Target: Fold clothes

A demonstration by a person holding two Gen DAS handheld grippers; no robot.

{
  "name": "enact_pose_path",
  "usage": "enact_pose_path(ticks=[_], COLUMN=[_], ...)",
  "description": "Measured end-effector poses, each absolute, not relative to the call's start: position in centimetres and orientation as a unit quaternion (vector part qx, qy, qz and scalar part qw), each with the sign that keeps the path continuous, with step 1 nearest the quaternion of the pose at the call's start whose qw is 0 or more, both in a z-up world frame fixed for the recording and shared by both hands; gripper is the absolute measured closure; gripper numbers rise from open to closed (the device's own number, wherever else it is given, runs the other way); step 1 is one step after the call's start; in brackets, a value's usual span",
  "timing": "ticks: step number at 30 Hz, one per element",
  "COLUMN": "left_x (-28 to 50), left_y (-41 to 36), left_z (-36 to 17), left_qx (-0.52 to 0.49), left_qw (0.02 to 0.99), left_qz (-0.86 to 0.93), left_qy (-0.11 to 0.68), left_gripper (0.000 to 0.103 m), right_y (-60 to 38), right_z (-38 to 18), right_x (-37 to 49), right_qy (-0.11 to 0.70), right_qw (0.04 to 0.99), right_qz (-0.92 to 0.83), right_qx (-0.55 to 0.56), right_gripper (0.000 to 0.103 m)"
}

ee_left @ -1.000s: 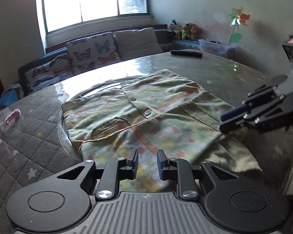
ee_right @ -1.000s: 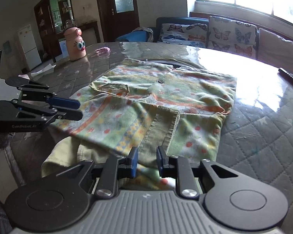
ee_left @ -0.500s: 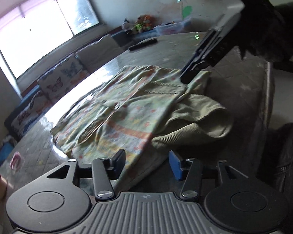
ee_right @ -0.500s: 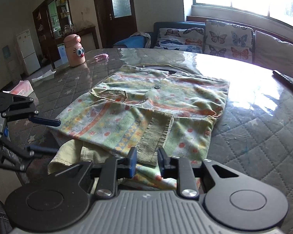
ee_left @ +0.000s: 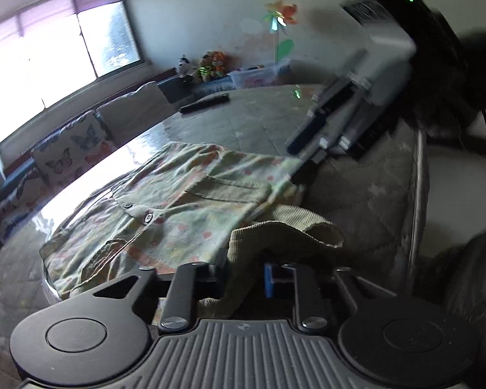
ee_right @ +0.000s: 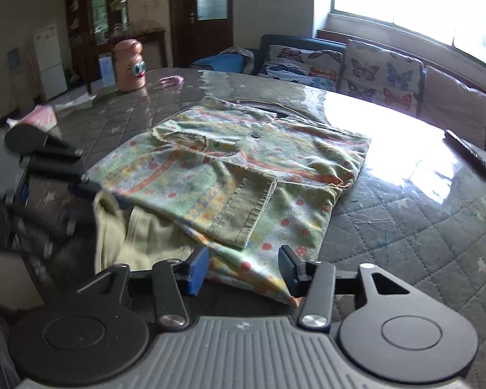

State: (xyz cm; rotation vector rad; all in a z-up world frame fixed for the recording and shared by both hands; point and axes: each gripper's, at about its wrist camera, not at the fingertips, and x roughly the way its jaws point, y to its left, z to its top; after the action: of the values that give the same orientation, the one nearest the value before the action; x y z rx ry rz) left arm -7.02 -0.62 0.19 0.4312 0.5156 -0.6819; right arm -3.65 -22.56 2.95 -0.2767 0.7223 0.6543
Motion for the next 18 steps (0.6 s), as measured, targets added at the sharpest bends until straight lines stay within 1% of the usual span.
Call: enact_pose_path(ticks=[1,2,5,8,11,13,16,18], left_x=[-6.5,-6.0,-4.3,-2.9,-1.9,-1.4,-1.1,-1.3], left_y=[-0.3,0.0,0.8,1.1,1.3,1.5,2.0,2.2], left_z=[0.6,1.1,2.3,2.9,3.3,3.4,3.4,3.2], left_qx=[0.188,0.17,0.12,0.098,0.083,0.079,0.067,0.062], left_qw=[0.893,0.897,0.907,0.911,0.91,0.911,0.913,0.913], left_qz=[-0.323,-0.318,-0.303,-0.293,-0.294,-0.29,-0.284,-0.281], left_qy=[0.252,0.256,0.267,0.275,0.282,0.283,0.286,0.289], left_gripper=[0.089,0.09,0.091,0.091,0.091,0.091,0.091,0.09], right_y=[-22.5,-22.4,-22.0,-20.8,-19.4,-18.5,-17.5,-17.1], right_z=[2.9,2.9,2.9,3.0,2.8,2.6,2.3,2.3], right_x=[-3.8,-4.0,-4.4,-4.5,-4.2,-3.9,-3.4,-2.9], right_qy=[0.344,0.341,0.33,0.308,0.293,0.286,0.289,0.3], right_qw=[0.872,0.87,0.864,0.862,0.859,0.855,0.85,0.848], right_qz=[0.318,0.324,0.34,0.356,0.371,0.381,0.391,0.39], right_qx=[-0.14,-0.147,-0.17,-0.187,-0.195,-0.203,-0.205,-0.197], right_gripper=[0.053,0.052,0.046,0.042,0.042,0.044,0.055,0.078])
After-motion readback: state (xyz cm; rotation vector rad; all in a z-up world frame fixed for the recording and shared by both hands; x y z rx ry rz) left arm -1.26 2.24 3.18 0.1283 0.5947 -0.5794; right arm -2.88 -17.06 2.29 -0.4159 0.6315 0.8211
